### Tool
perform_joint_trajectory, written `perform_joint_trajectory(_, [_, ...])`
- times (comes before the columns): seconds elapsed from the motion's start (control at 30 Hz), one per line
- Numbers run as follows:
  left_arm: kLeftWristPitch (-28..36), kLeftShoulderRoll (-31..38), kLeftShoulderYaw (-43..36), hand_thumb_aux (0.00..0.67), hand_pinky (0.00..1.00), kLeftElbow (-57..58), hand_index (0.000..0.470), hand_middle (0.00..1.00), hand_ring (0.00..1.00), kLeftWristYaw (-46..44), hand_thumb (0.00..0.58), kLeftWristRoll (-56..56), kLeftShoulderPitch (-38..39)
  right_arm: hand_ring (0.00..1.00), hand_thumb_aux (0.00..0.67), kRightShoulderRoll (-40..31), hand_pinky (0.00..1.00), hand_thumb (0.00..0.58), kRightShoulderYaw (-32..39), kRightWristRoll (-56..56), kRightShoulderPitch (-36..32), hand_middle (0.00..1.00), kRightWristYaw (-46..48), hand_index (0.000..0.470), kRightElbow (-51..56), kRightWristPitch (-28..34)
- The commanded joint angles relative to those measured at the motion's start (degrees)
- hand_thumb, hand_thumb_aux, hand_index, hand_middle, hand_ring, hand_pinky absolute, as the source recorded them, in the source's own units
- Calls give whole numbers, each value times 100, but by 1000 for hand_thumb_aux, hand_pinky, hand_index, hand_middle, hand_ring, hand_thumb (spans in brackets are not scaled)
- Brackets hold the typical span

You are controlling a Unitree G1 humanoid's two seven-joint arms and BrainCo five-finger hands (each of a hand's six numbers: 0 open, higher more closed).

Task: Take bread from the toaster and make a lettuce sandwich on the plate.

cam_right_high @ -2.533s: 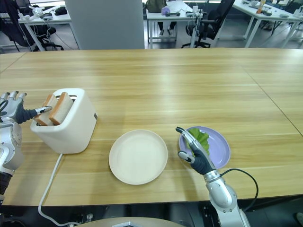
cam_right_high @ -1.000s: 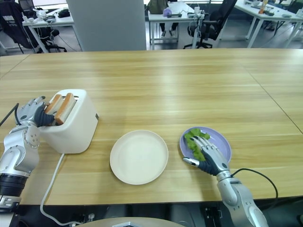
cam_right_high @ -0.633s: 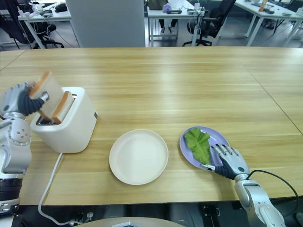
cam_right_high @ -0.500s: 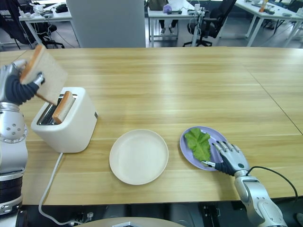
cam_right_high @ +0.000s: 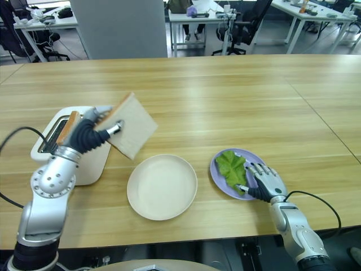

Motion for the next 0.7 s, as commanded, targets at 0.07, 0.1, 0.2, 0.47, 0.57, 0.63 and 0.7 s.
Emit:
perform_joint_trajectory(0.07, [-65, -138, -673, 670, 1000, 502, 460, 1000, 1000, -193, 580, 17, 287, 0, 286, -30, 0, 390, 311, -62, -68, 0, 129, 197, 182, -19])
perform_joint_trajectory(0.1, [-82, -120, -829, 670, 1000, 643, 460, 1000, 1000, -242, 580, 76, 345, 0, 315, -28, 0, 417, 382, -79, -95, 0, 160, 216, 197, -28])
perform_joint_trajectory(0.2, [-173, -83, -1163, 670, 1000, 1072, 460, 1000, 1000, -323, 580, 159, 469, 0, 381, -29, 0, 472, 543, -107, -158, 0, 231, 262, 265, -34])
perform_joint_trajectory(0.47, [-524, -15, -1927, 615, 1000, 2351, 422, 1000, 1000, -553, 576, 284, 620, 0, 670, -78, 0, 580, 682, -53, -224, 0, 316, 460, 357, -18])
perform_joint_trajectory(0.57, [-683, 6, -2086, 399, 1000, 2696, 274, 1000, 1000, -543, 485, 389, 592, 0, 670, -70, 0, 580, 622, 50, -246, 0, 243, 460, 269, -60])
perform_joint_trajectory(0.63, [-823, 64, -2184, 0, 545, 2900, 0, 545, 545, -516, 0, 525, 537, 0, 670, -63, 0, 580, 553, 125, -254, 0, 166, 460, 157, -98])
perform_joint_trajectory(0.7, [-1005, 162, -2306, 0, 0, 3098, 0, 0, 0, -417, 0, 789, 438, 0, 670, -62, 0, 580, 465, 194, -266, 0, 57, 460, 18, -152])
